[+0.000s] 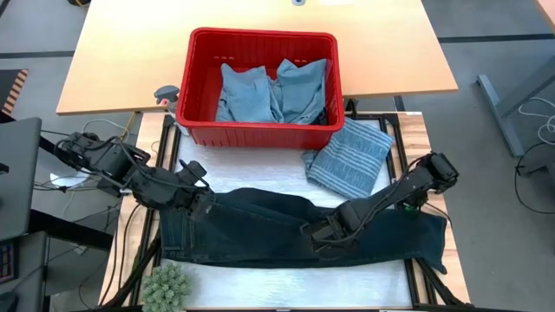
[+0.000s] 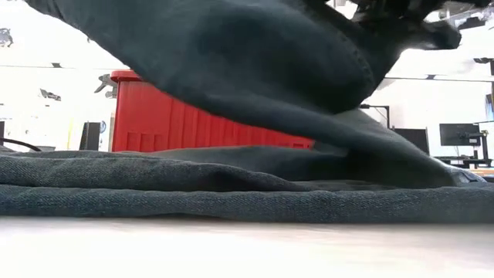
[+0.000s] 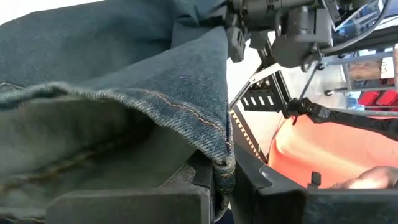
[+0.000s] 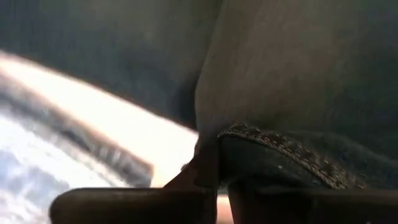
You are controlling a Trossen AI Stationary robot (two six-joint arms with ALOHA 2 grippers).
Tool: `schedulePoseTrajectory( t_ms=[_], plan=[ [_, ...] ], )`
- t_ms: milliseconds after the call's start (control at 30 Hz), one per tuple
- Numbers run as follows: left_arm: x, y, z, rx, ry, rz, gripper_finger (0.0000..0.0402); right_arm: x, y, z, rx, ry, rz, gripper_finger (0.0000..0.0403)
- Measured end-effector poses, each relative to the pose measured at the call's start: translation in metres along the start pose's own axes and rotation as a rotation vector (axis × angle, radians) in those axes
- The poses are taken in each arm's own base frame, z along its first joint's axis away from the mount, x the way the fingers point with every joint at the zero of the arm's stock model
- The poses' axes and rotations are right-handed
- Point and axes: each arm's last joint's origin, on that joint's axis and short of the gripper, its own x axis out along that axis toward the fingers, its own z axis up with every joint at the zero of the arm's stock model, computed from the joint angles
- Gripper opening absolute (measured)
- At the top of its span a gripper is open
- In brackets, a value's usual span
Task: Fold Laundry from Bin
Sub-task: Fold the black pants
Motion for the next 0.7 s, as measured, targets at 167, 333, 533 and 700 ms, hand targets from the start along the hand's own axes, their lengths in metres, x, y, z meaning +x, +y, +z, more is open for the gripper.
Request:
schedulePoseTrajectory(
  t_ms=[167,333,533,700],
  plan=[
    [0.0,0.0,0.0,-0.001,-0.017,0.002,0.001,0.0,-0.003,0.001,0.313,-0.009,-0.026,0.0068],
    [0.0,0.0,0.001,-0.001,-0.034,0.005,0.0011,-0.002,-0.002,0.004,0.479,-0.054,-0.02,0.0095],
    [0.0,0.0,0.001,0.013,-0.048,0.007,0.0011,-0.003,0.001,0.006,0.633,-0.135,0.037,0.0154],
    [0.0,0.0,0.001,0.018,-0.059,0.009,0.0011,-0.012,0.011,-0.007,0.987,-0.099,0.078,0.0216]
  ],
)
